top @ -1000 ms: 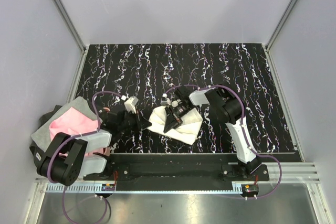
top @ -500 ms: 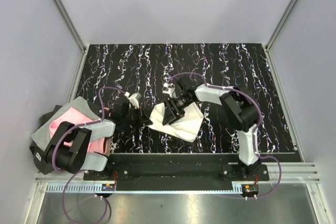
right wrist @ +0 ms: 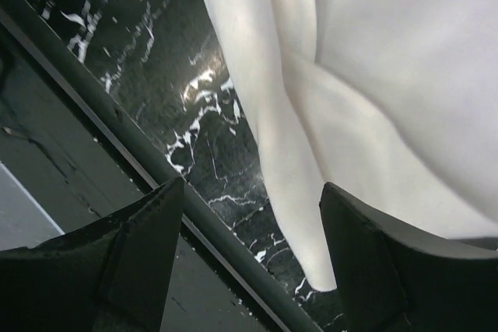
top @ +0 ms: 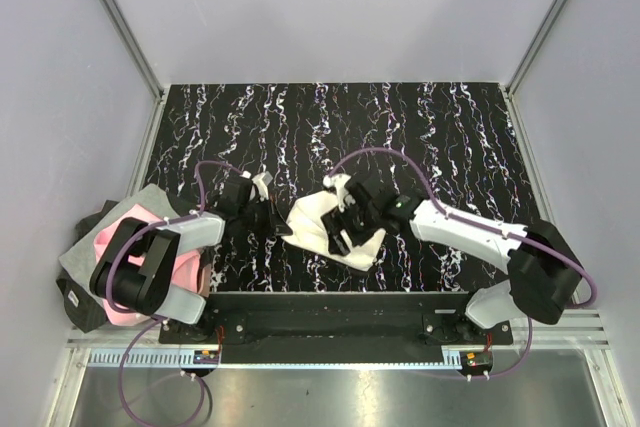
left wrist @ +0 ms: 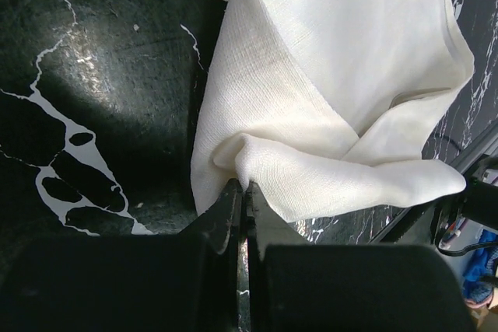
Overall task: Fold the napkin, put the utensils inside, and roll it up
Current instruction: Roll the napkin with the utensil
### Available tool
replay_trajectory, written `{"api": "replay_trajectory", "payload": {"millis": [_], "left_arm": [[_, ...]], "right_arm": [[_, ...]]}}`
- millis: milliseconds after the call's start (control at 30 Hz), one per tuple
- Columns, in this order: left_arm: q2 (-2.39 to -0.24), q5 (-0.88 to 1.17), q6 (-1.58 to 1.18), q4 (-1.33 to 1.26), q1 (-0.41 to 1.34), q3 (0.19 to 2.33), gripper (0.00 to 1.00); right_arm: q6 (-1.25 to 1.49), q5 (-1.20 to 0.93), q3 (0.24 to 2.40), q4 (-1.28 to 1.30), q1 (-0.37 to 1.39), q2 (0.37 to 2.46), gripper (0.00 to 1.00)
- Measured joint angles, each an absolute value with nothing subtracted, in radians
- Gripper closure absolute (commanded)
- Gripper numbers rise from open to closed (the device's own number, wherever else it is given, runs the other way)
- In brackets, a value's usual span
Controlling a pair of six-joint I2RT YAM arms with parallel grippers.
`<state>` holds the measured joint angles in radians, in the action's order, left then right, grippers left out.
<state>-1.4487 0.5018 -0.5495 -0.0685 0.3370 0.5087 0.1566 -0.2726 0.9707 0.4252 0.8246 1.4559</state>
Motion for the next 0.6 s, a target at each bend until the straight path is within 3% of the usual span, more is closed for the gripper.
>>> {"api": "replay_trajectory", "payload": {"millis": [333,533,600], "left_arm": [[-1.464,0.502,-0.555,-0.007,0.337,0.544,1.00],[-1.468,0.502,-0.555,0.021,0.337,0.557,1.00],[-1.468,0.502,-0.555,0.028,0.337,0.559,1.00]], "right_arm": [[0.276,-0.065,0.867,0.478,0.948,1.437,0.25],[0.297,-0.039,0.858,0.479,0.949,1.446,0.46],[0.303,-0.038,0.858,0.479,0.949,1.465,0.48]]}}
